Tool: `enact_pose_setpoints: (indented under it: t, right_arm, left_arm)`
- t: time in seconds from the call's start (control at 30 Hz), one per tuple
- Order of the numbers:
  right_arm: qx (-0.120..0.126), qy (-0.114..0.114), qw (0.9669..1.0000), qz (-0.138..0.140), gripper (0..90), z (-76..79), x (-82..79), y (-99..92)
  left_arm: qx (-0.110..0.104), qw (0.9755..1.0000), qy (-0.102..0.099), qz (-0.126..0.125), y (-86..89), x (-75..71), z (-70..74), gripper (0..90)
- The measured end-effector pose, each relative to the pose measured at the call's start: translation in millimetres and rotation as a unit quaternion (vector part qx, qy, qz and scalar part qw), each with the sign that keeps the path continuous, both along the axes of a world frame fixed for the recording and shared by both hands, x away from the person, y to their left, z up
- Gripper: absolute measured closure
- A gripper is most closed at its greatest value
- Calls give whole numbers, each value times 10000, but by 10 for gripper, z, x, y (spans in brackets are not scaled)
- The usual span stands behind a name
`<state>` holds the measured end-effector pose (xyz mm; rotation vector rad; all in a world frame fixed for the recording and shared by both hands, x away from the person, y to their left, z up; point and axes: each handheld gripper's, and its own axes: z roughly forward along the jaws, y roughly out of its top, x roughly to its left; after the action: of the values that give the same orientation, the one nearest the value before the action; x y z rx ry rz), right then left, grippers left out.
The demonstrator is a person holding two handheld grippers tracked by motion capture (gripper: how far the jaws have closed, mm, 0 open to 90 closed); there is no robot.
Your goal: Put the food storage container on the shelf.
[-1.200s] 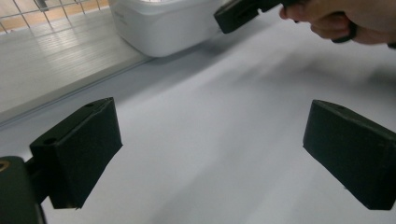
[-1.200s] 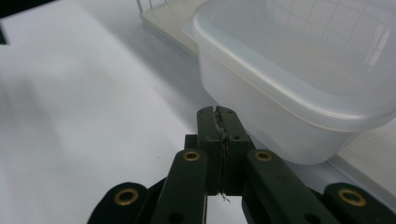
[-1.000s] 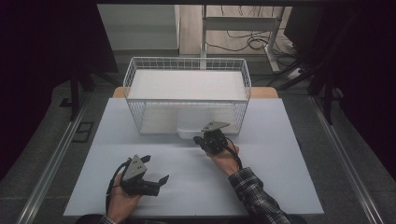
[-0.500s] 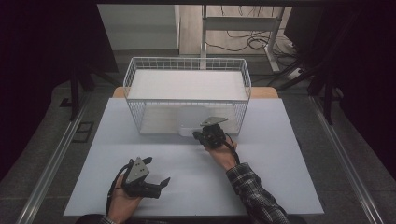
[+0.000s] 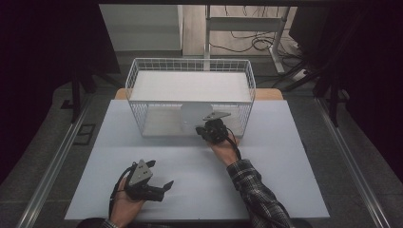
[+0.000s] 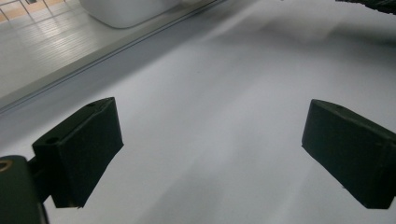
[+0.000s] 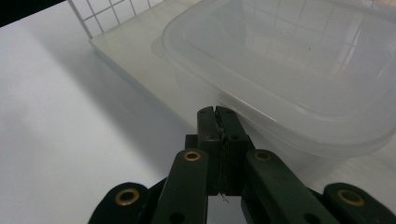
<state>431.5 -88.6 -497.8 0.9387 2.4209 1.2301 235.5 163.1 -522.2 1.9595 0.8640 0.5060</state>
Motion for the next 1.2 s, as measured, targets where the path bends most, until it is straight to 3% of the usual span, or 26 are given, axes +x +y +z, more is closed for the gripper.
enact_pose_setpoints:
  t: [0.37, 0.63, 0.97, 1.2]
  right_arm:
    - [13, 37, 9999, -96, 885, -18, 109, 29]
    - [-12, 149, 9999, -58, 702, -33, 75, 20]
    - [-35, 224, 9997, 75, 561, 1, -29, 3]
    - [-16, 143, 9996, 227, 459, 17, -145, -13]
  left_arm:
    - [-11, 10000, 22, -4, -9, 10, -6, 46]
    - [-20, 10000, 50, 12, -4, 14, -11, 46]
    - [-47, 9999, 90, 14, 6, 22, -17, 46]
    - [-155, 9998, 149, 21, 26, 32, -19, 46]
